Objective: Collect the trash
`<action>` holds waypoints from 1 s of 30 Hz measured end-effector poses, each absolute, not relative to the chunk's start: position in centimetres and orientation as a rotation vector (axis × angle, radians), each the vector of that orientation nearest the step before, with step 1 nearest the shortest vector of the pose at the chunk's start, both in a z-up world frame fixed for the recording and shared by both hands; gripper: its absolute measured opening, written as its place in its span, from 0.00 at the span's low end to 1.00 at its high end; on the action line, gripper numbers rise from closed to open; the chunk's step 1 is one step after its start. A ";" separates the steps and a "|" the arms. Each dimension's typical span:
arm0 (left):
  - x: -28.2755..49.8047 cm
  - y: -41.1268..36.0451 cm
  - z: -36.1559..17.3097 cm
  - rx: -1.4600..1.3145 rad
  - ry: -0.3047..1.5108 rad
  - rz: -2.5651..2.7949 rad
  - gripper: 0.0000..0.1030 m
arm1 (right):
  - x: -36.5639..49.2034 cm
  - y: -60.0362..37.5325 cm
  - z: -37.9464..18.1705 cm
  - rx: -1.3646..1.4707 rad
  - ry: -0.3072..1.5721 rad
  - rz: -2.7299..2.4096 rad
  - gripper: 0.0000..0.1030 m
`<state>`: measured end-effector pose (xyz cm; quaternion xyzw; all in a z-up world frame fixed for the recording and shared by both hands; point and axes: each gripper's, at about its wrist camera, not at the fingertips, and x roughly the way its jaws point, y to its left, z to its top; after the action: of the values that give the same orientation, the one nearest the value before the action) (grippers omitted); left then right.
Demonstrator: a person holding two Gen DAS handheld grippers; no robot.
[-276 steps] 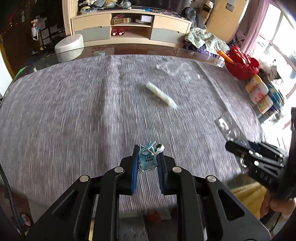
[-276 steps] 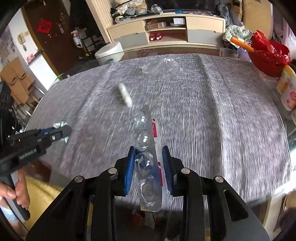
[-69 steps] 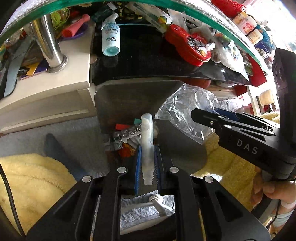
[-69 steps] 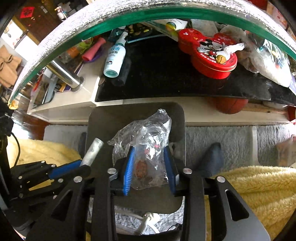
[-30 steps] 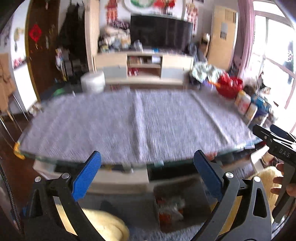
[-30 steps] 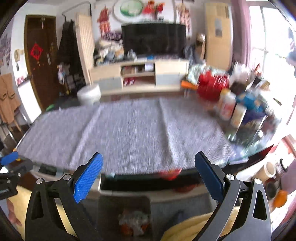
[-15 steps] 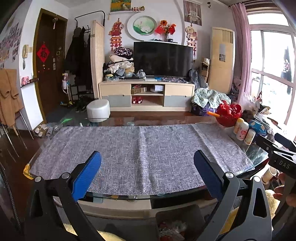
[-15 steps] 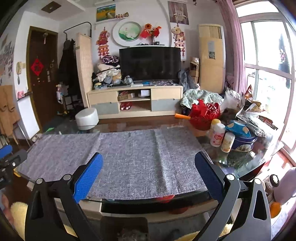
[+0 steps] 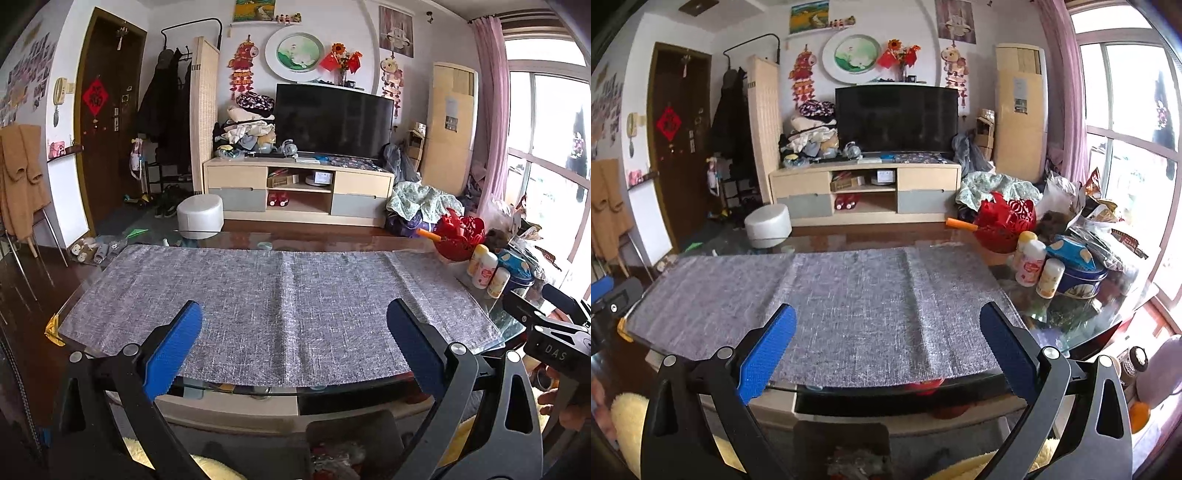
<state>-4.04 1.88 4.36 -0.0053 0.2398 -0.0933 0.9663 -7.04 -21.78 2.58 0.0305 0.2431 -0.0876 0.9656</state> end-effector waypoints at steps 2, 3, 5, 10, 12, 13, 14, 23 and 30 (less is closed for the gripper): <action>-4.0 1.7 4.2 -0.004 0.488 -0.189 0.92 | -7.0 -21.7 2.6 0.060 0.493 -0.176 0.97; -4.1 1.7 4.2 -0.001 0.489 -0.188 0.92 | -7.1 -21.6 2.6 0.060 0.493 -0.176 0.97; -4.1 1.7 4.1 -0.001 0.490 -0.191 0.92 | -7.1 -21.6 2.5 0.061 0.491 -0.177 0.97; -4.0 1.7 3.8 -0.001 0.506 -0.199 0.92 | -7.1 -21.3 2.6 0.060 0.492 -0.174 0.97; -3.9 1.6 3.6 -0.003 0.514 -0.207 0.92 | -7.1 -21.3 2.5 0.062 0.495 -0.174 0.97; -3.9 1.6 3.5 -0.004 0.515 -0.208 0.92 | -7.1 -21.3 2.6 0.061 0.496 -0.175 0.97; -3.9 1.6 3.5 -0.004 0.516 -0.207 0.92 | -7.1 -21.2 2.7 0.060 0.496 -0.176 0.97; -3.9 1.7 3.5 -0.005 0.521 -0.214 0.92 | -7.1 -21.2 2.8 0.061 0.493 -0.176 0.97; -4.0 1.5 3.5 -0.003 0.521 -0.214 0.92 | -7.2 -21.0 3.1 0.062 0.488 -0.176 0.97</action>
<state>-3.96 1.51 3.54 -0.0017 0.2571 -0.1054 0.9606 -7.15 -20.96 3.07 0.0306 0.2412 -0.0870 0.9661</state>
